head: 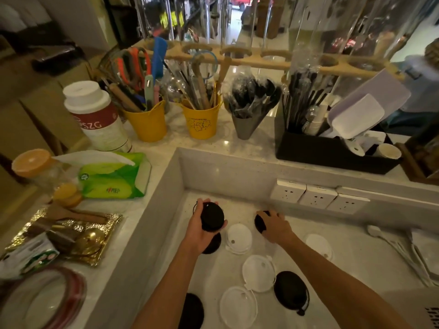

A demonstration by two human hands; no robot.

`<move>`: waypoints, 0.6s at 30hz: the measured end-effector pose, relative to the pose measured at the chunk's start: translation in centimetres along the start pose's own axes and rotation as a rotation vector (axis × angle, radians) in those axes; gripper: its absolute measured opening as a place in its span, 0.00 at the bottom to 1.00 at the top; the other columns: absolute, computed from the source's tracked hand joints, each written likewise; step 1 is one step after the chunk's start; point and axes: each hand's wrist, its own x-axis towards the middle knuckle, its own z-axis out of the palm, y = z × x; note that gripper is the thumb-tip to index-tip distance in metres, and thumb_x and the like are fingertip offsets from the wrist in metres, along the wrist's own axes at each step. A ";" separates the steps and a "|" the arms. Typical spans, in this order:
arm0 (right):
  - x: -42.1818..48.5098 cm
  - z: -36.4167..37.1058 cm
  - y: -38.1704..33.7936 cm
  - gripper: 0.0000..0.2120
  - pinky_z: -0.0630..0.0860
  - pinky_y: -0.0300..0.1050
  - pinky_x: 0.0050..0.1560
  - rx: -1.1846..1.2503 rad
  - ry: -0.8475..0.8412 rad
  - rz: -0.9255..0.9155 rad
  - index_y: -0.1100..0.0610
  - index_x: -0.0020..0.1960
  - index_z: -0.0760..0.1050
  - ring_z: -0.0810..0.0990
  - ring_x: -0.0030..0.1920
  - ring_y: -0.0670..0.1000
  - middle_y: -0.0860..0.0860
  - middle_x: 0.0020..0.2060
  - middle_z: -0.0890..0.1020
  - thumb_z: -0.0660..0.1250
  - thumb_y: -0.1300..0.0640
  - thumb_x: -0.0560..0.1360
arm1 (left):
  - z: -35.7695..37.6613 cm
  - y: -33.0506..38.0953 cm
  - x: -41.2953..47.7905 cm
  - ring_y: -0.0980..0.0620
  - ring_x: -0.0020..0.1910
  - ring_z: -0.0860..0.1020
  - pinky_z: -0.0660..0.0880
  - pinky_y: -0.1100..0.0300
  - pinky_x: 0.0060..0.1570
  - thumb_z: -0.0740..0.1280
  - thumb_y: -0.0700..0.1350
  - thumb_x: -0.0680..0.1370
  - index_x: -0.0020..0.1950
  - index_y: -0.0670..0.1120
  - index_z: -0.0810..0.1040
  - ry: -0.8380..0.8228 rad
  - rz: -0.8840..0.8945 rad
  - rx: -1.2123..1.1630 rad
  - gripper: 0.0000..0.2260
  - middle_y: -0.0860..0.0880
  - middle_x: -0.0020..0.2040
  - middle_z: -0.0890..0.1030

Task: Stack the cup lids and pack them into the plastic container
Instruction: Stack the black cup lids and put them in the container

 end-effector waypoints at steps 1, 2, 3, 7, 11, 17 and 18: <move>0.0 0.0 0.1 0.32 0.72 0.57 0.68 0.036 0.026 0.003 0.47 0.78 0.59 0.63 0.73 0.63 0.56 0.75 0.62 0.68 0.53 0.77 | -0.2 0.0 -0.1 0.40 0.67 0.74 0.69 0.34 0.70 0.65 0.57 0.80 0.62 0.47 0.76 0.002 0.004 0.012 0.17 0.41 0.66 0.76; -0.2 -0.1 0.1 0.31 0.73 0.57 0.67 0.078 0.052 0.008 0.47 0.77 0.61 0.64 0.72 0.63 0.56 0.74 0.63 0.69 0.52 0.77 | -0.3 -0.1 -0.3 0.41 0.65 0.75 0.69 0.35 0.69 0.63 0.58 0.81 0.63 0.47 0.76 0.004 0.006 0.025 0.18 0.41 0.65 0.77; -0.3 -0.2 0.0 0.31 0.73 0.57 0.67 0.138 0.078 0.013 0.48 0.76 0.62 0.64 0.71 0.62 0.56 0.73 0.64 0.70 0.50 0.76 | -0.5 -0.2 -0.5 0.41 0.64 0.76 0.70 0.35 0.69 0.63 0.60 0.81 0.63 0.47 0.76 0.003 0.007 0.039 0.19 0.41 0.64 0.78; -2.2 -0.9 -1.5 0.37 0.70 0.58 0.71 0.666 0.193 -0.037 0.49 0.76 0.63 0.67 0.71 0.61 0.58 0.71 0.67 0.76 0.48 0.72 | -0.4 -0.4 -1.8 0.43 0.57 0.79 0.72 0.42 0.65 0.68 0.66 0.72 0.58 0.49 0.80 -0.034 0.018 0.117 0.24 0.43 0.55 0.82; -5.6 -2.3 -4.0 0.39 0.78 0.41 0.56 0.959 0.111 -0.203 0.48 0.76 0.62 0.75 0.65 0.51 0.51 0.71 0.70 0.76 0.46 0.71 | 0.3 -1.3 -3.5 0.44 0.60 0.80 0.73 0.46 0.62 0.62 0.72 0.72 0.68 0.50 0.76 -0.056 0.002 0.190 0.34 0.45 0.61 0.83; -10.0 -4.2 -7.0 0.37 0.79 0.44 0.60 0.955 0.048 -0.329 0.43 0.73 0.64 0.75 0.64 0.47 0.46 0.69 0.70 0.77 0.47 0.69 | 2.5 -2.6 -7.0 0.45 0.64 0.81 0.81 0.52 0.56 0.55 0.76 0.70 0.69 0.49 0.78 -0.153 -0.024 0.299 0.41 0.42 0.64 0.83; -10.6 -4.4 -7.0 0.36 0.80 0.46 0.61 0.956 0.056 -0.334 0.43 0.73 0.64 0.75 0.64 0.47 0.46 0.68 0.70 0.77 0.47 0.69 | 2.7 -2.7 -7.5 0.45 0.63 0.82 0.82 0.53 0.54 0.55 0.76 0.70 0.69 0.49 0.78 -0.152 -0.023 0.298 0.40 0.42 0.64 0.84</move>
